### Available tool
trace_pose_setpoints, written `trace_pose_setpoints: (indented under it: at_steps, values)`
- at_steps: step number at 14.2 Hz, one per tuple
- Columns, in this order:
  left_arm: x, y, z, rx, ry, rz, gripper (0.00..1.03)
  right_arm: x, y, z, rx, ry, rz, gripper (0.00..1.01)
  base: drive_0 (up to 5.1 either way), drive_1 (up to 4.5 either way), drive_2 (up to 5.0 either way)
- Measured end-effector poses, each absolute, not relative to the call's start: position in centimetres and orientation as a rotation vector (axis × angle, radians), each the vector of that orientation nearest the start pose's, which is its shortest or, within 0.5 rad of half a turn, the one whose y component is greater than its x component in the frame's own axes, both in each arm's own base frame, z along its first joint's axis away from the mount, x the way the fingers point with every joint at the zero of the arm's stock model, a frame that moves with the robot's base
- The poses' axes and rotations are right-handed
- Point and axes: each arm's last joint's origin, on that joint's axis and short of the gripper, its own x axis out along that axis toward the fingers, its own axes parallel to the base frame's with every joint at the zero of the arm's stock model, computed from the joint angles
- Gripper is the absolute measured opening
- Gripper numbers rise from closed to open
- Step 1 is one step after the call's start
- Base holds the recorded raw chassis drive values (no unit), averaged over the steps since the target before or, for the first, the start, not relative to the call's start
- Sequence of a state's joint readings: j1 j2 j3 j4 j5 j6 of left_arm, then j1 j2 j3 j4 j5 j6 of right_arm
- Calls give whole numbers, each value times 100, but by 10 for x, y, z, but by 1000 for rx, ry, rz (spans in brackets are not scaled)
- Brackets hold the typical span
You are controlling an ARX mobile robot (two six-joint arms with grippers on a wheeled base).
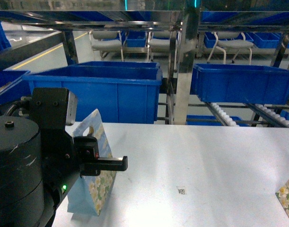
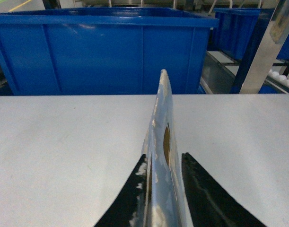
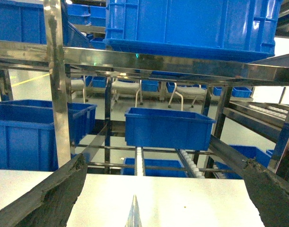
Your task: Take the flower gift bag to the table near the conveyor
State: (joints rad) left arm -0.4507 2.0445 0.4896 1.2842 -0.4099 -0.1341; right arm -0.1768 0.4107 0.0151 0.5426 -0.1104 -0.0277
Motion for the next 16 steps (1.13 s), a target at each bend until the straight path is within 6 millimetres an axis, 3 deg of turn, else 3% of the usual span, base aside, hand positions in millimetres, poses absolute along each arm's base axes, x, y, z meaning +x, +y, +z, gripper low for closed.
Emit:
trace_pose_setpoints:
  at_steps: [3,6,10,12,16]
  values:
    - [261,-121,70,-7,259,-48,58,121,-18,184,-49,-145,-68,98,0,0,0]
    - [256,-123,87,-8,206,-68,96,121,-18,184,-49,-145,-68,98,0,0,0]
    - [243,-116,103,-13,170,-69,98,121,-18,184,-49,-145,-68,98,0,0,0]
    - [237,-110,129,-36,77,-76,98,121,-18,184,-49,-145,-68,98,0,0,0]
    - [222,-70,152,-57,-11,-32,98,121,-18,184,-49,-145,-68,98,0,0,0]
